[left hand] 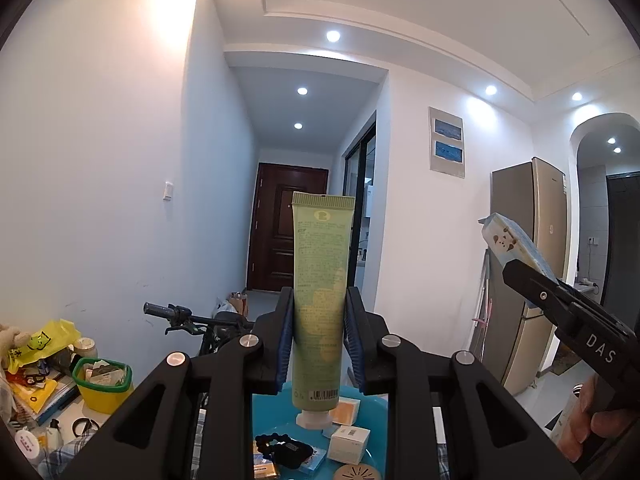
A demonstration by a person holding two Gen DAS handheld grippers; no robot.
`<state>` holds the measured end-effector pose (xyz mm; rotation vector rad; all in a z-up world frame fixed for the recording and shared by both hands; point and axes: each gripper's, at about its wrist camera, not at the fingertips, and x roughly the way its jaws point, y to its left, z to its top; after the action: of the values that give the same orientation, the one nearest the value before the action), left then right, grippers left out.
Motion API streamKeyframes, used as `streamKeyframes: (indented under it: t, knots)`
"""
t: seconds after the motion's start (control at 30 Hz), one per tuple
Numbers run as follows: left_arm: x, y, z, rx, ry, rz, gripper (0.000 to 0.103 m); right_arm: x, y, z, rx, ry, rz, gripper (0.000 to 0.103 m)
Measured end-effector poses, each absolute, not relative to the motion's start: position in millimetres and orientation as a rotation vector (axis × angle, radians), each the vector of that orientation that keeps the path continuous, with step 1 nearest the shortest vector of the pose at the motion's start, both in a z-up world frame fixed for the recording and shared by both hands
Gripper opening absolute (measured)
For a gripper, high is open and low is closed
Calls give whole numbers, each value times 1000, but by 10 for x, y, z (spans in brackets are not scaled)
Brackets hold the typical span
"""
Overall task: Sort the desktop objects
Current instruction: 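Carry the green tube with the left gripper while right carries soap box over basin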
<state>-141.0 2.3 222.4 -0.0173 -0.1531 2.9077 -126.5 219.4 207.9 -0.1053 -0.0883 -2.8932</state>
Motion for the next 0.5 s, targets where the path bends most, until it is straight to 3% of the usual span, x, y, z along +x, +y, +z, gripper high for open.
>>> streamKeyframes:
  t: [0.5]
  knots:
    - [-1743, -35, 2084, -89, -163, 2925, 26, -1510, 2058, 1959, -21, -64, -2895, 39]
